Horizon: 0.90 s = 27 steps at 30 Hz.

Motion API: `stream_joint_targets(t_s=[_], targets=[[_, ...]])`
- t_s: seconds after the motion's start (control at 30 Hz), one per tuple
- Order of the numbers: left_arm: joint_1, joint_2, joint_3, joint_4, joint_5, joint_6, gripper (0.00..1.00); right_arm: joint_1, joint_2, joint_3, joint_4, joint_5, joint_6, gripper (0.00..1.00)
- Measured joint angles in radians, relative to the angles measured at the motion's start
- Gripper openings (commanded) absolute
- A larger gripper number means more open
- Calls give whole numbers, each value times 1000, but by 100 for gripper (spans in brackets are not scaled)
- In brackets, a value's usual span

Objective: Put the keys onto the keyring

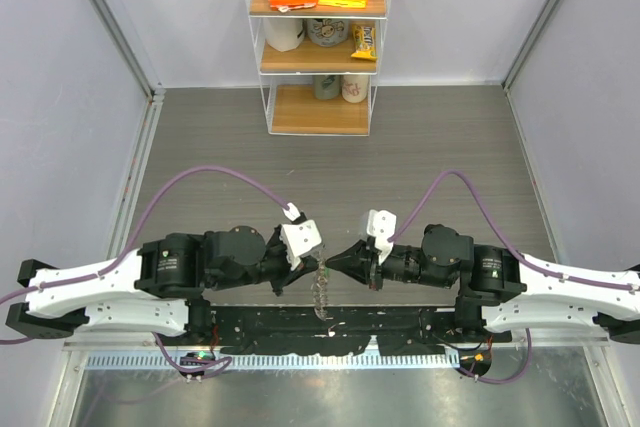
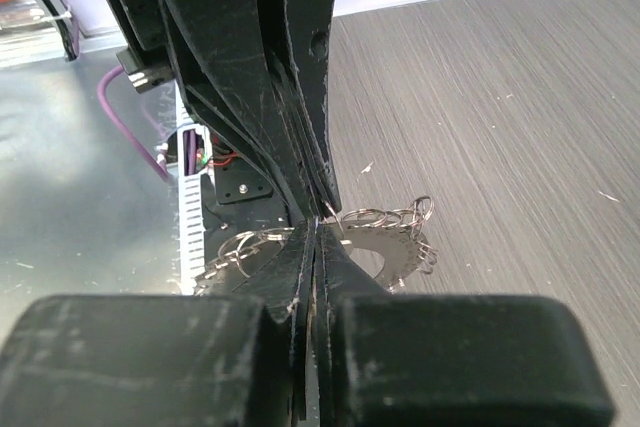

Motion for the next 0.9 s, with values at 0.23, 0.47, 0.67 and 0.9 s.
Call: stream_joint_targets(t_s=[0.23,0.47,0.67,0.9], targets=[[0,-39,-42,23,18,9,0,0,19,0,23,-6,58,5],[0,-88,-58,60,33,24,0,0,33,-6,41,-15,99,5],[0,-92,-63,76,39,25,0,0,38,-15,56,-21,126,5],[0,-99,-79,83,39,24,0,0,-14,-65,86,-20,157,5]])
